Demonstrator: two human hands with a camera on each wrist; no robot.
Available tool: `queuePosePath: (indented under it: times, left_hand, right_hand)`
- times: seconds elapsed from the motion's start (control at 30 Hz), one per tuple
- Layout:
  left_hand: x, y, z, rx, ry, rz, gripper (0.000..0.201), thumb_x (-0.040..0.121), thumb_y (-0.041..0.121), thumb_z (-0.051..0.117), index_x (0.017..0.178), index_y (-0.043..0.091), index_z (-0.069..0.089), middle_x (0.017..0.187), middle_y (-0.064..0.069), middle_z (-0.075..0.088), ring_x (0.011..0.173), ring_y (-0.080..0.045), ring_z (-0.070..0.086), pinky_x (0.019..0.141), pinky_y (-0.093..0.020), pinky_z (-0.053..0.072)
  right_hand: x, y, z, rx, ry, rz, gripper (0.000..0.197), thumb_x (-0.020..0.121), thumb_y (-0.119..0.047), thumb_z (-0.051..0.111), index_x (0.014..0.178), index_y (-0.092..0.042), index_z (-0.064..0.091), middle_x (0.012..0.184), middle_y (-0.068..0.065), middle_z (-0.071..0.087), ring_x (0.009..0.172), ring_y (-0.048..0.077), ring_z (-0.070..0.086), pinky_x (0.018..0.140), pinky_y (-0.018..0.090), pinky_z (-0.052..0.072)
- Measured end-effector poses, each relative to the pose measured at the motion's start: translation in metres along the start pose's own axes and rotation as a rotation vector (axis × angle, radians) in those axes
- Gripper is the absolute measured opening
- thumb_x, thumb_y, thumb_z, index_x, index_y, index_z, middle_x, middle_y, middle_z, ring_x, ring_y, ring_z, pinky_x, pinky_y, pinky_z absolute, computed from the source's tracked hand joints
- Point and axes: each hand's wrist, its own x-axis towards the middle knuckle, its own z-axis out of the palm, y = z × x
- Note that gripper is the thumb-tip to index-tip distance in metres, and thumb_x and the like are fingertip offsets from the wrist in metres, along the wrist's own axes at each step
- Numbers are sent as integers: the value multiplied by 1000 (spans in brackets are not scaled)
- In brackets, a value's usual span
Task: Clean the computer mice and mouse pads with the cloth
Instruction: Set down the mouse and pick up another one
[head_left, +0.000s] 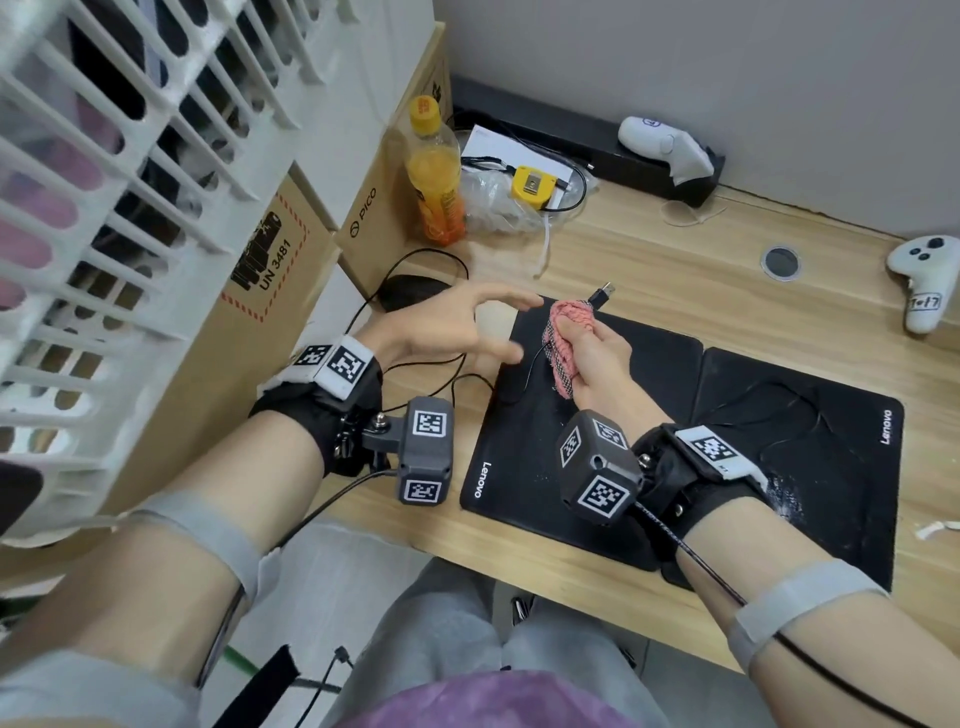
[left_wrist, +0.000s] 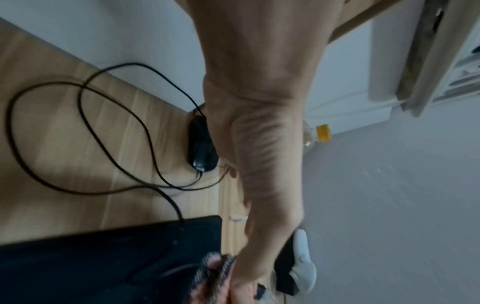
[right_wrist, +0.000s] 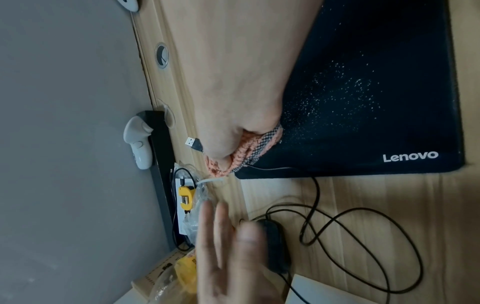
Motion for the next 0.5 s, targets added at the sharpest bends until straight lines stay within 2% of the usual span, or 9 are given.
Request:
queuePosePath:
  times: [0.03, 0.07, 0.13, 0.2, 0.27, 0.3, 0.37, 0.4, 0.5]
  left_hand:
    - [6, 5, 3, -71, 31, 2, 44, 86, 11, 70, 128, 19, 59, 123, 9, 59, 111, 4, 54, 89, 1, 34]
    - [13, 9, 8, -101, 78, -18, 30, 90, 7, 64, 119, 15, 63, 114, 5, 64, 105, -3, 60, 87, -4, 40]
    - [25, 10, 20, -91, 176, -107, 17, 93, 7, 56, 107, 16, 61, 105, 2, 64, 103, -18, 63, 91, -20, 47]
    - [36, 6, 32, -102, 223, -193, 10, 93, 12, 52, 99, 19, 55, 98, 3, 61, 100, -20, 61, 94, -33, 48]
    - [40, 6, 40, -221, 269, -221, 3, 92, 19, 50, 93, 22, 50, 89, 2, 60, 93, -20, 62, 85, -35, 55]
    - [41, 8, 43, -273, 299, -227, 2, 94, 19, 48, 93, 21, 49, 84, 2, 60, 85, -18, 63, 73, -29, 56]
    - [42, 13, 46, -314, 338, -248, 7, 97, 13, 43, 96, 18, 48, 75, 1, 57, 66, -13, 56, 49, -18, 46]
    - [43, 14, 48, -325, 335, -259, 8, 97, 12, 40, 100, 16, 46, 71, 1, 53, 59, -11, 50, 44, -18, 39]
    - [43, 17, 50, -337, 342, -301, 7, 97, 16, 38, 99, 17, 45, 64, 3, 43, 49, -10, 34, 40, -20, 26]
  right_hand:
    - [0, 0, 2, 0, -7, -8, 14, 88, -10, 70, 101, -12, 68, 92, 8, 72, 91, 24, 69, 74, 32, 56]
    - [-2, -1, 5, 6, -23, -15, 15, 88, -10, 69, 103, -11, 69, 93, 9, 72, 91, 24, 69, 75, 32, 55]
    - [-4, -3, 11, 28, -70, -25, 21, 90, -11, 67, 110, -5, 68, 97, 11, 72, 91, 23, 69, 78, 31, 55]
    - [-7, -5, 15, 50, -134, -34, 28, 93, -11, 64, 118, 1, 65, 103, 15, 72, 93, 23, 69, 87, 34, 55]
    - [-10, -7, 17, 65, -191, -31, 32, 95, -12, 60, 122, 4, 62, 111, 20, 70, 102, 27, 69, 96, 41, 53]
    - [-11, -8, 17, 60, -211, -24, 32, 96, -12, 59, 123, 4, 61, 113, 21, 69, 104, 29, 68, 97, 44, 52]
    - [-13, -10, 16, 37, -239, -17, 32, 97, -13, 57, 124, 5, 60, 113, 22, 68, 104, 30, 68, 95, 44, 53]
    - [-12, -11, 15, 26, -252, -17, 33, 97, -13, 57, 125, 5, 59, 113, 22, 68, 104, 30, 68, 95, 44, 54]
    - [-13, -14, 9, 11, -289, -14, 33, 97, -12, 58, 125, 5, 59, 115, 21, 68, 105, 28, 68, 95, 38, 54]
